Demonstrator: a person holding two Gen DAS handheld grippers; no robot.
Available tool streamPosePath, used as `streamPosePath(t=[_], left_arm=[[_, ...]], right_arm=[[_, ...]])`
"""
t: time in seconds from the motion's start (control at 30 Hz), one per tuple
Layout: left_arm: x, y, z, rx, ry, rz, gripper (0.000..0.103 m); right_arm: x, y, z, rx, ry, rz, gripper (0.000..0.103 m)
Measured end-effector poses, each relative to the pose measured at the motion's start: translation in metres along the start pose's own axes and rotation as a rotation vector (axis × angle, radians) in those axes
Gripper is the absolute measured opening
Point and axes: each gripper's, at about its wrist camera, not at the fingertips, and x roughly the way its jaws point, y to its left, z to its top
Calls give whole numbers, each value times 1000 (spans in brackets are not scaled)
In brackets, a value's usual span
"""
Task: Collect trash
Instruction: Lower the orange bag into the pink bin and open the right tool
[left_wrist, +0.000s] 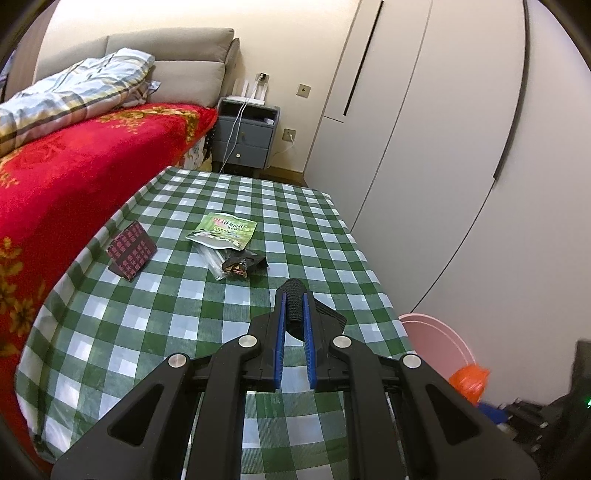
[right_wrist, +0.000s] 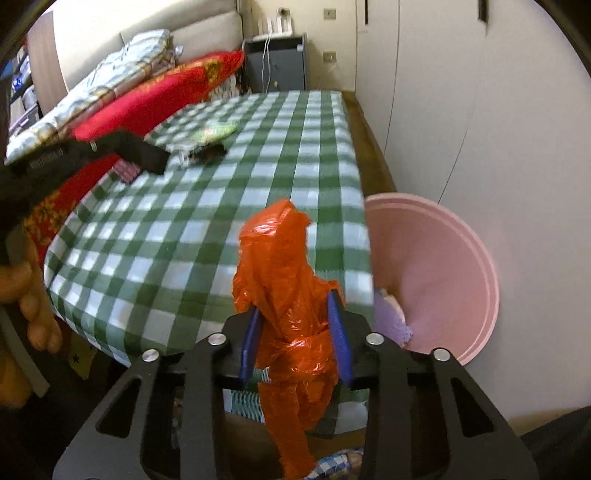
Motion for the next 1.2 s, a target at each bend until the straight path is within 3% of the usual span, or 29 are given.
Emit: streamPosePath(t=[0.03, 0.37, 0.57, 0.87, 1.2], left_arm=[[0, -1, 0, 6, 0, 1, 9], [1, -14, -3, 44, 5, 9, 9], [7, -33, -6, 78, 15, -14, 9], [32, -82, -15, 137, 38, -98, 9], [68, -142, -31, 218, 73, -209, 9]], right_arm=[[-6, -3, 3, 8, -18, 4, 22], [-41, -25, 33, 30, -116, 12, 21], [-59, -59, 62, 30, -167, -40, 21], [-58, -118, 84, 141, -186, -75, 21], [-34, -147, 89, 226, -176, -76, 21]])
